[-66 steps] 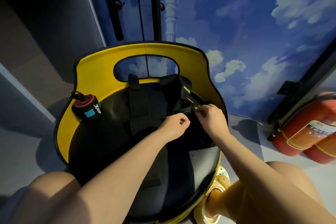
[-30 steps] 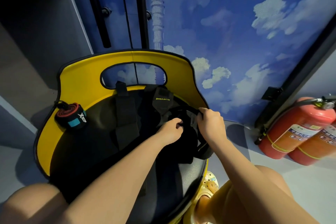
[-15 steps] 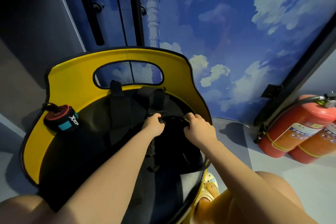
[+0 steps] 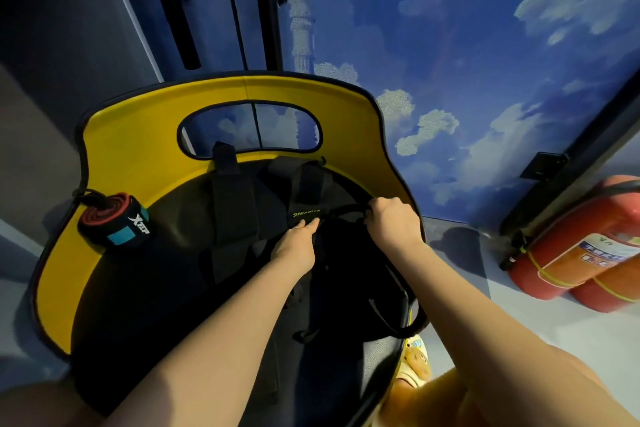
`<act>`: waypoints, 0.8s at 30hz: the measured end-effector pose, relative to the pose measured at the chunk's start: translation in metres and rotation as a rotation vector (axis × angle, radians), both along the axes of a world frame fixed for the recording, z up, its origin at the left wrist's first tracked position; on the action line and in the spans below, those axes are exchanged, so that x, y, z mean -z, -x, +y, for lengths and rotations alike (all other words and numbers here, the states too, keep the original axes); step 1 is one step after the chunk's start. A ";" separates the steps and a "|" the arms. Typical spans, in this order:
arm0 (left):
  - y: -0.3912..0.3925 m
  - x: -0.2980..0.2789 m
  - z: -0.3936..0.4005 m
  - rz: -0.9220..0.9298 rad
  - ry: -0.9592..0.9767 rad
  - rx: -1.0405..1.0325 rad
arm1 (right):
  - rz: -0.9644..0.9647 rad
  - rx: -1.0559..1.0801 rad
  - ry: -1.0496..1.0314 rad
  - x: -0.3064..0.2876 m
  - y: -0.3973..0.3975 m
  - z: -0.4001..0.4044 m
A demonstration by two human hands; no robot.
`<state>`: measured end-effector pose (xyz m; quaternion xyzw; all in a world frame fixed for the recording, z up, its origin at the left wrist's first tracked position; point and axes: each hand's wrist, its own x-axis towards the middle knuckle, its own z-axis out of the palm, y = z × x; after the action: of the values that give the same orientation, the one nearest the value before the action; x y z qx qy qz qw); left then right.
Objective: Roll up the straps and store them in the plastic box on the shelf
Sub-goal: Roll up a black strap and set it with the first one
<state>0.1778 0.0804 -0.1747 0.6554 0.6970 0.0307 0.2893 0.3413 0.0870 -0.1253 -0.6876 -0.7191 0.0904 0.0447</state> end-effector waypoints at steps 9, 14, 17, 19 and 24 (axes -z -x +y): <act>-0.010 -0.031 -0.013 -0.454 -0.024 -0.102 | 0.572 0.194 -0.019 -0.032 0.007 -0.012; -0.007 -0.062 -0.043 -0.900 0.160 -0.224 | 0.913 0.302 0.111 -0.046 0.017 -0.012; 0.007 -0.073 -0.057 -1.035 0.199 -0.196 | 1.056 0.282 0.185 -0.057 0.029 -0.014; 0.019 -0.079 -0.058 -1.020 0.082 -0.231 | 1.113 0.238 0.204 -0.070 0.041 -0.017; 0.047 -0.094 -0.057 -1.068 -0.059 -0.370 | 1.232 0.175 0.290 -0.091 0.077 -0.016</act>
<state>0.1310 0.0229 -0.0803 0.4238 0.5560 0.4276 0.5731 0.2648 0.0715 -0.0344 -0.5648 -0.4832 0.5614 0.3637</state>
